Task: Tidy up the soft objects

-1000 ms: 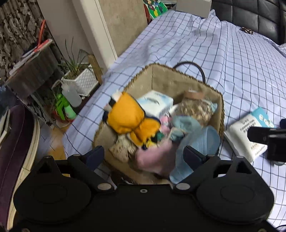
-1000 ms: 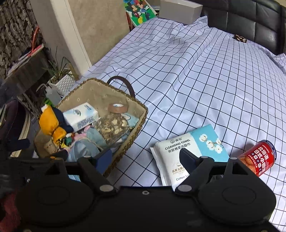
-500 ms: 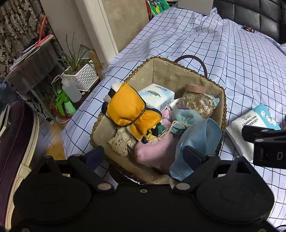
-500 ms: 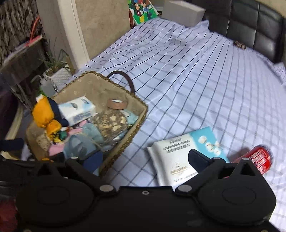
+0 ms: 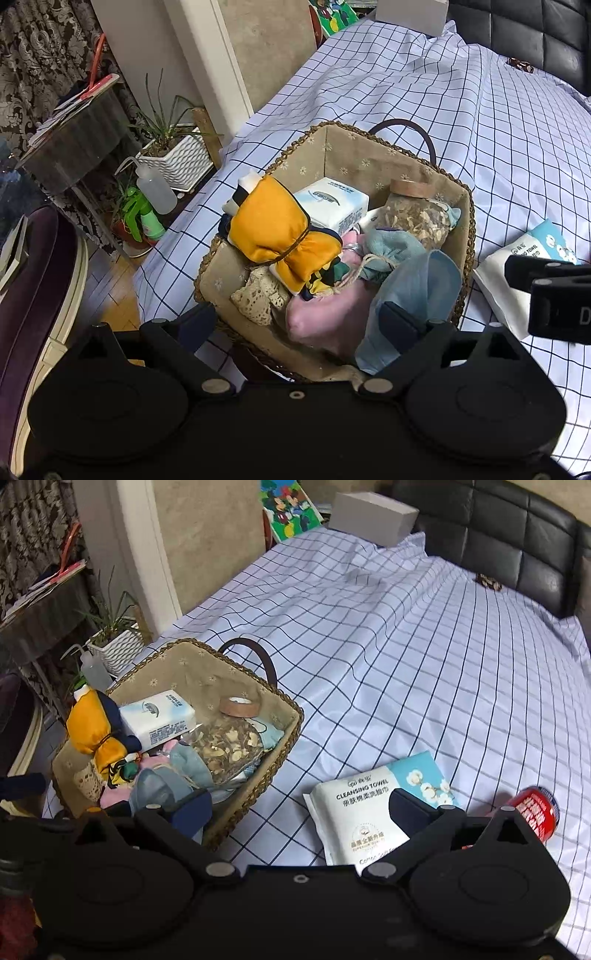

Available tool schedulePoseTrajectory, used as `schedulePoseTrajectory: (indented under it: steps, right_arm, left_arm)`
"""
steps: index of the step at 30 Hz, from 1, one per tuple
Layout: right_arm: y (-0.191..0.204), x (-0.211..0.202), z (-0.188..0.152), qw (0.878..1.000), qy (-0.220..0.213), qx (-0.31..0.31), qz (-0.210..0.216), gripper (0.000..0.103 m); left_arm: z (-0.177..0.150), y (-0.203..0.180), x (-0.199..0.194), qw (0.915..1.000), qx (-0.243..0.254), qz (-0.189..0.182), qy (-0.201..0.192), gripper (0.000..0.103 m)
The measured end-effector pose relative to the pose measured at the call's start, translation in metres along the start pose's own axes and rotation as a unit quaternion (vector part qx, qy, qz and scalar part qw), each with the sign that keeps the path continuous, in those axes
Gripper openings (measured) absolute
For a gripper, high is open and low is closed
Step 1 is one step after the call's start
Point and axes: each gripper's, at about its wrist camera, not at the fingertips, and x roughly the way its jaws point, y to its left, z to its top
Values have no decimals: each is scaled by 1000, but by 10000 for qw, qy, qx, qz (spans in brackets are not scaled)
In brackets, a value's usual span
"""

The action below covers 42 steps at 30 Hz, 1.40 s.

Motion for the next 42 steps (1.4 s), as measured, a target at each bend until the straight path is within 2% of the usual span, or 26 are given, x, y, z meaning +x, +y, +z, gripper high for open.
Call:
schedulePoseTrajectory:
  steps: [9, 17, 42]
  right_arm:
    - [-11, 9, -1, 9990, 211, 391, 39, 103]
    - [-12, 15, -4, 9987, 360, 352, -38, 103]
    - [-13, 15, -4, 9986, 390, 364, -29, 103]
  left_arm:
    - [2, 4, -1, 9999, -106, 46, -66, 93]
    - [2, 6, -2, 9998, -146, 79, -84, 93]
    - [2, 5, -2, 9998, -147, 125, -93, 93]
